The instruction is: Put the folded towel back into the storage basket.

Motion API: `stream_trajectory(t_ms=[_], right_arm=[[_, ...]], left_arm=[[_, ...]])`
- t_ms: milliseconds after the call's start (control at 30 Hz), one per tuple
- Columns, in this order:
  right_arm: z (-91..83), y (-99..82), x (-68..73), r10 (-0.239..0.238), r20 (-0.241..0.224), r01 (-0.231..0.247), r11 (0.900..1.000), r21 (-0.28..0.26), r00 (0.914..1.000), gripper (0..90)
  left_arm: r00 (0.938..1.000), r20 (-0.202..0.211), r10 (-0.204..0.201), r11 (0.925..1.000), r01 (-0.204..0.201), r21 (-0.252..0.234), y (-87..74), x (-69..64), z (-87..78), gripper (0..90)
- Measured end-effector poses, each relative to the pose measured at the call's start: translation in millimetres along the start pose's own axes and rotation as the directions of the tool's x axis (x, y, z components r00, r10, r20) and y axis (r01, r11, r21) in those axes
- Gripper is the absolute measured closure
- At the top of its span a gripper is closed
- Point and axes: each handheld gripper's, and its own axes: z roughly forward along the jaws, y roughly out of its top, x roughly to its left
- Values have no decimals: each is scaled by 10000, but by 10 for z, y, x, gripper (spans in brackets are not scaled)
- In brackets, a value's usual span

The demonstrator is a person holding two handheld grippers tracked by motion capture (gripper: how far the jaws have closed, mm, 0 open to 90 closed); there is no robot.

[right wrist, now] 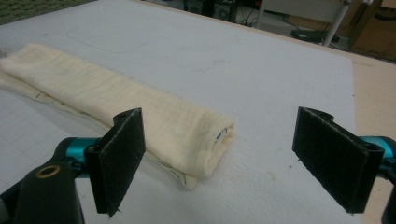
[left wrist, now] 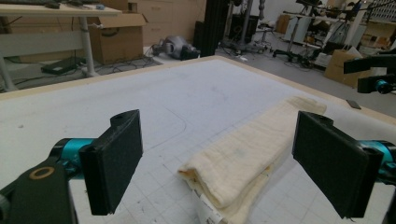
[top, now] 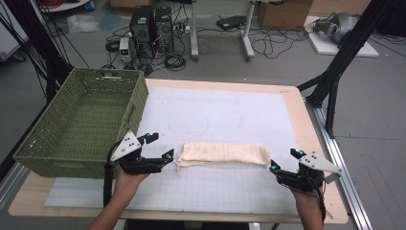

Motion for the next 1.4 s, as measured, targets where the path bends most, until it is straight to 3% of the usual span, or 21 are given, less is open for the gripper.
stream_trajectory(t_ms=[367, 767, 967, 1400], right_arm=[[23, 0, 15, 29, -6, -29, 10000, 64, 10000, 158], [34, -7, 13, -18, -9, 18, 9999, 149, 10000, 158], [34, -16, -4, 2, 8, -2, 9999, 143, 10000, 159], [87, -28, 8, -67, -56, 68, 9996, 276, 10000, 159]], left_arm=[[9988, 47, -492, 9982, 490, 341, 162, 74, 82, 164], [9984, 332, -464, 9937, 427, 1036, 280, 81, 321, 165], [9979, 281, -590, 9862, 539, 1567, 251, 100, 454, 168], [9960, -297, -845, 9618, 893, 2589, 95, 182, 668, 183]])
